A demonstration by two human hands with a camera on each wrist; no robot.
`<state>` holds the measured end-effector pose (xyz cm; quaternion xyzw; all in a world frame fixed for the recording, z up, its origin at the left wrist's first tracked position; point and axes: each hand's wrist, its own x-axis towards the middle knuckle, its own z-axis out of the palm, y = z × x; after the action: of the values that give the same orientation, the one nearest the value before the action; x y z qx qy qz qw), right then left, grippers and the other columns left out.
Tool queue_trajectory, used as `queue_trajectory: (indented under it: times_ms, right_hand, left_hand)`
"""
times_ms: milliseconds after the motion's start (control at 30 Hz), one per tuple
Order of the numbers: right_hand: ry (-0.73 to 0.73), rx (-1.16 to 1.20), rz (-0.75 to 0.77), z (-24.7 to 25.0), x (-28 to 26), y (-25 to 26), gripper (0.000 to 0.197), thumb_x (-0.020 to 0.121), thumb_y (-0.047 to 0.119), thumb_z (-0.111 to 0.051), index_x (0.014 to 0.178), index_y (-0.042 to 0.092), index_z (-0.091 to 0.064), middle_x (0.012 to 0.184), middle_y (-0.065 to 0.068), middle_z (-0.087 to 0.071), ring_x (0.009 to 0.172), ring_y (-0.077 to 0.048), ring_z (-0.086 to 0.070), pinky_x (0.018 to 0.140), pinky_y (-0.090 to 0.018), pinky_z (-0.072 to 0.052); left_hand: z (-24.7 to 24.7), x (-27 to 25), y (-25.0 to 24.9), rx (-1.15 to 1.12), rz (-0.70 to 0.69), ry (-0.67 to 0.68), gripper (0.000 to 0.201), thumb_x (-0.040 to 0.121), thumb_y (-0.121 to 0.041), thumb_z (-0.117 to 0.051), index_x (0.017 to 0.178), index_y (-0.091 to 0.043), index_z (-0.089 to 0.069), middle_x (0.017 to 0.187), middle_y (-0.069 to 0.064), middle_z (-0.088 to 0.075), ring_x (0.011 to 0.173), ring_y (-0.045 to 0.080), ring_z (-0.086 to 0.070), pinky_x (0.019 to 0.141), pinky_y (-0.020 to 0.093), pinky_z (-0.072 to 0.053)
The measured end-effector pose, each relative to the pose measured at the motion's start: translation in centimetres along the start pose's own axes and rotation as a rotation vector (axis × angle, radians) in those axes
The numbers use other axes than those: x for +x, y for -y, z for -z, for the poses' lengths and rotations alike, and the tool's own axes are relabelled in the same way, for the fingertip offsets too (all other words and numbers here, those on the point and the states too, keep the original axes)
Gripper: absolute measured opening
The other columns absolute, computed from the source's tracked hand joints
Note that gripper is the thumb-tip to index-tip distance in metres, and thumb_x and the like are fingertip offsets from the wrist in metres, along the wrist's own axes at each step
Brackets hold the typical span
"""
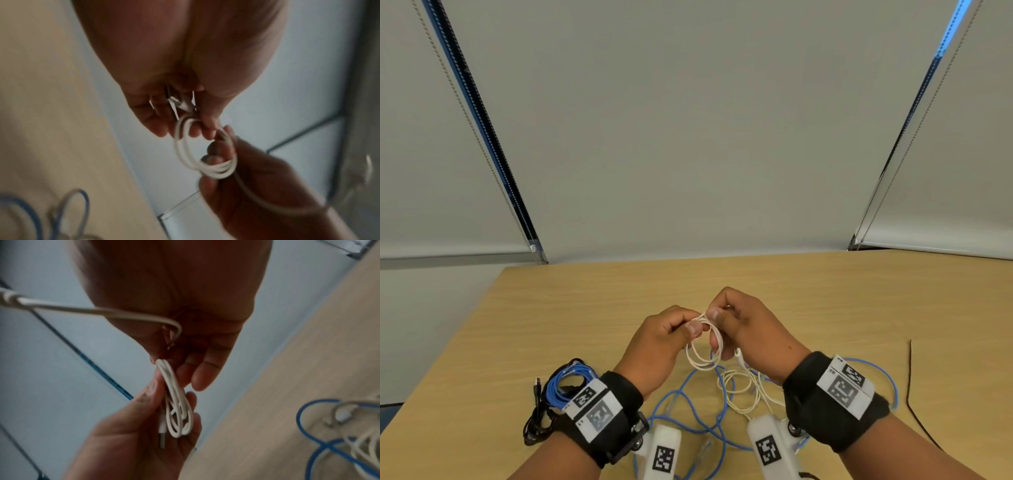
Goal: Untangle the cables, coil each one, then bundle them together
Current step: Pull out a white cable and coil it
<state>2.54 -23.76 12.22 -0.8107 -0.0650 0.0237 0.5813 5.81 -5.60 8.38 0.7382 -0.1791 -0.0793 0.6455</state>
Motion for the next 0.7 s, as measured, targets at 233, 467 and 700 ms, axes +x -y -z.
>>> queue_trajectory:
  times_ms: [233, 467, 700]
  right_hand:
    - [0.113, 0.634, -0.215, -0.1, -0.4, -1.6, 0.019, 0.097, 0.025, -0.064, 0.103, 0.008, -0.057, 0.079, -0.016, -0.070, 0.059, -0.019, -0.068, 0.047, -0.026, -0.055]
    - [0.245, 0.687, -0.329, 0.1, -0.5, -2.9, 0.041, 0.086, 0.028, -0.080, 0.114, 0.002, -0.065, 0.090, -0.015, -0.070, 0.068, -0.019, -0.069, 0.055, -0.028, -0.058]
    - [0.151, 0.401, -0.386, 0.8, -1.0, -4.4, 0.013, 0.098, 0.016, -0.063, 0.085, 0.016, -0.065, 0.089, -0.009, -0.070, 0.080, -0.023, -0.068, 0.066, -0.032, -0.055]
  left_hand:
    - [-0.5, -0.4, -0.1, -0.045, -0.089, -0.089, 0.023, 0.099, -0.014, -0.060, 0.090, -0.027, -0.077, 0.082, -0.005, -0.070, 0.062, 0.010, -0.060, 0.060, 0.024, -0.050]
    - [-1.2, -0.9, -1.0, -0.367, -0.053, -0.010, 0.017, 0.093, -0.023, -0.062, 0.086, -0.011, -0.073, 0.116, 0.015, -0.072, 0.064, 0.011, -0.060, 0.064, 0.030, -0.054]
    - [-0.3, -0.2, -1.0, -0.175, -0.054, -0.158, 0.017, 0.092, -0.023, -0.065, 0.080, -0.021, -0.077, 0.088, 0.008, -0.075, 0.078, 0.015, -0.058, 0.077, 0.030, -0.050]
